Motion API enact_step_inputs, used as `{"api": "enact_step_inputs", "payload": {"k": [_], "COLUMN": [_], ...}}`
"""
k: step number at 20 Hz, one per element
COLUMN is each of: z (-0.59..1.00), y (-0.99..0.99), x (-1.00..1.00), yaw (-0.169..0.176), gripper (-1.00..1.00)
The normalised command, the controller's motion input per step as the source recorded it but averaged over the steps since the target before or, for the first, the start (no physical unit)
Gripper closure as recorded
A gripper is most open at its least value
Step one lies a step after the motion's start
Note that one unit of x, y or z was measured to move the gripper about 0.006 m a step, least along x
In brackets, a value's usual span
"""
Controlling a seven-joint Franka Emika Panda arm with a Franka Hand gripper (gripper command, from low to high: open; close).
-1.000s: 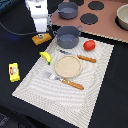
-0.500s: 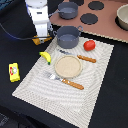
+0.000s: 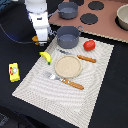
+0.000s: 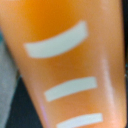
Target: Interact with the objects in diverse but meaningful ways.
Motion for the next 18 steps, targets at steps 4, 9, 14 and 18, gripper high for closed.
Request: {"api": "enact_step_inputs", "payload": {"k": [4,9,14,18], "z": [-0.12,0.66,1.00,0.86], "y": [0.00,0.00,-0.17,-0.28], "x": [-0.02,-0.22,-0.26,-0.07], "yaw": [0.027,0.019,0.011,0.023], "gripper": [1.00,1.00,1.00,1.00]}}
